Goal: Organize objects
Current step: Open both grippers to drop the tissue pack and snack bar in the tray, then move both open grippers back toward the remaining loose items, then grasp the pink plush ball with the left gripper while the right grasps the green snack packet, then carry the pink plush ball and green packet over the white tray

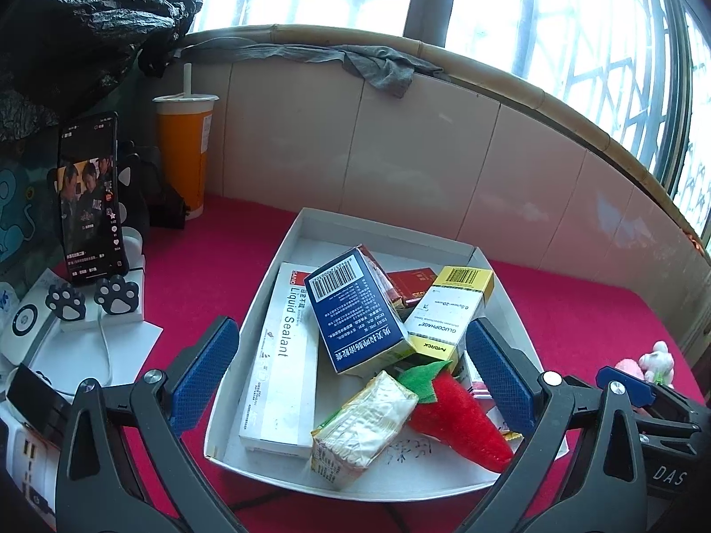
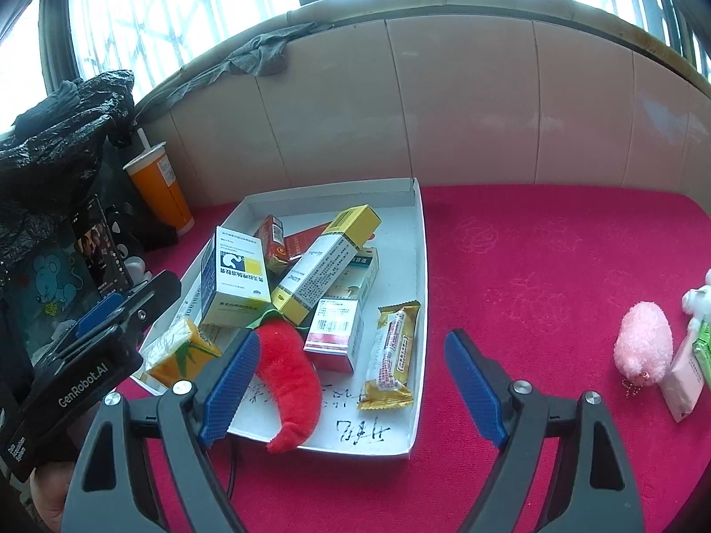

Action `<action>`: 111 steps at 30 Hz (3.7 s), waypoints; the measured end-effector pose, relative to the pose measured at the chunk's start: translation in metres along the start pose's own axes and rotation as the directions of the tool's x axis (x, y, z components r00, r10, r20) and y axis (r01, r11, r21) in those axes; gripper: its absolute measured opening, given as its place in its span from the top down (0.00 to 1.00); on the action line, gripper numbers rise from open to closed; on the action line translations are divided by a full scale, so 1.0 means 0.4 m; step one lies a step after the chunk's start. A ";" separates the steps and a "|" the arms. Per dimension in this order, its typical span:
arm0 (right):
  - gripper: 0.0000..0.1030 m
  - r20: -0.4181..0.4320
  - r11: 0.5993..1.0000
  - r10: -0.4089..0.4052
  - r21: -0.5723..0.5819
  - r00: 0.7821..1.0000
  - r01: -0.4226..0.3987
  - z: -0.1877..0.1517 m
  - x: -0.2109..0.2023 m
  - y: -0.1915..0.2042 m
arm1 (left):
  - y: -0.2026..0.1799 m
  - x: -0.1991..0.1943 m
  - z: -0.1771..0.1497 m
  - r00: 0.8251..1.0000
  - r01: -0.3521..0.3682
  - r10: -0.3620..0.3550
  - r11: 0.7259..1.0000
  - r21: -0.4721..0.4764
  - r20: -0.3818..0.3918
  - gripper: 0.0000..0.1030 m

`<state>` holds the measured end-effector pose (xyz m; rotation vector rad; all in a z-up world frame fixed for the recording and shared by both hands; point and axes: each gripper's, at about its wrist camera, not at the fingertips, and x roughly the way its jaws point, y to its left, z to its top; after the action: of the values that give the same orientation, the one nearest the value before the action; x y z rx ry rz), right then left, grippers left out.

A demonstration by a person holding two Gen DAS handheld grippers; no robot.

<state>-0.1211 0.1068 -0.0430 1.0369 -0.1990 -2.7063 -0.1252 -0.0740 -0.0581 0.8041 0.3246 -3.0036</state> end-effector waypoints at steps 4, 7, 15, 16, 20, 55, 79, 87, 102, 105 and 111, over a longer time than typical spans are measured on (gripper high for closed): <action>0.17 0.005 1.000 0.014 0.006 1.000 -0.014 -0.010 -0.016 -0.001 | -0.014 -0.008 -0.002 1.000 0.007 -0.007 1.000 0.018 0.008 0.00; 0.17 0.011 1.000 0.018 0.019 1.000 -0.018 -0.018 -0.030 -0.012 | -0.021 -0.014 -0.002 1.000 0.012 -0.012 1.000 0.027 0.013 0.00; 0.17 -0.008 0.992 0.016 0.122 1.000 -0.015 -0.065 -0.051 -0.100 | -0.042 -0.021 -0.004 1.000 0.019 -0.020 0.999 0.051 0.011 0.00; 0.17 -0.012 0.989 0.012 0.146 1.000 -0.010 -0.075 -0.054 -0.120 | -0.045 -0.022 -0.005 1.000 0.020 -0.020 0.998 0.054 0.011 0.00; 0.17 -0.026 0.969 -0.043 0.243 0.999 0.048 -0.115 -0.071 -0.212 | -0.051 -0.026 -0.005 1.000 0.021 -0.022 0.998 0.058 0.012 0.00; 0.18 0.052 0.917 -0.345 0.230 0.937 0.325 -0.080 -0.203 -0.667 | -0.640 0.065 -0.118 0.851 0.510 -0.361 0.742 0.435 -0.381 0.00; 0.57 -0.014 0.950 -0.127 0.286 0.992 0.126 -0.159 -0.167 -0.732 | -0.838 0.321 -0.182 0.767 0.570 -0.343 0.752 0.331 -0.542 0.19; 0.61 0.015 0.939 -0.180 0.302 0.984 0.167 -0.180 -0.209 -0.686 | -0.796 0.234 -0.166 0.759 0.618 -0.421 0.706 0.346 -0.496 0.49; 0.61 0.147 0.911 -0.252 0.370 0.956 0.184 -0.165 -0.357 -0.594 | -0.722 -0.015 -0.115 0.815 0.579 -0.494 0.704 0.412 -0.302 0.49; 0.61 0.159 0.919 -0.244 0.354 0.957 0.175 -0.151 -0.364 -0.565 | -0.691 -0.030 -0.097 0.819 0.574 -0.500 0.718 0.393 -0.283 0.49; 0.61 0.156 0.932 -0.215 0.327 0.964 0.155 -0.135 -0.356 -0.517 | -0.622 -0.045 -0.076 0.834 0.552 -0.493 0.749 0.367 -0.248 0.49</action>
<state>-0.0173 0.3417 -0.0353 0.9120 -0.6119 -3.0166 -0.1117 0.1749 -0.0262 1.1167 -0.1570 -3.6323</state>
